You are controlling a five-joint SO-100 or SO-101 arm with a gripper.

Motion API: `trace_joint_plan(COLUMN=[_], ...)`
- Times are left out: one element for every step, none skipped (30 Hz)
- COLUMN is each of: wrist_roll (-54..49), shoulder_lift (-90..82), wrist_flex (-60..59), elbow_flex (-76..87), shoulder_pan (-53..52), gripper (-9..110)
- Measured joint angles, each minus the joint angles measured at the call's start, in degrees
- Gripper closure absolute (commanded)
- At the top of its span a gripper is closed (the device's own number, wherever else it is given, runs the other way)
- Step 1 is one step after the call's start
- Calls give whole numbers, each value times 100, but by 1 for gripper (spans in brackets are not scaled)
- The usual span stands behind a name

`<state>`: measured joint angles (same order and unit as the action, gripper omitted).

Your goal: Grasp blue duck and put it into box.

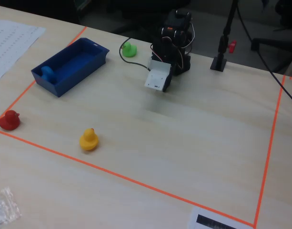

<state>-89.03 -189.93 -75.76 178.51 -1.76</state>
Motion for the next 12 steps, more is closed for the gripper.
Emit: trace_joint_plan(wrist_roll=[0, 0, 0, 0, 0, 0, 0, 0, 0, 0, 0, 0], shoulder_lift=[0, 0, 0, 0, 0, 0, -9, -9, -9, -9, -9, -9], wrist_flex=[0, 0, 0, 0, 0, 0, 0, 0, 0, 0, 0, 0], elbow_flex=[0, 0, 0, 0, 0, 0, 0, 0, 0, 0, 0, 0], shoulder_pan=[0, -9, -18, -26, -18, -18, -18, -18, -18, -18, -18, -18], gripper=[92, 92, 92, 92, 92, 92, 92, 92, 92, 92, 92, 92])
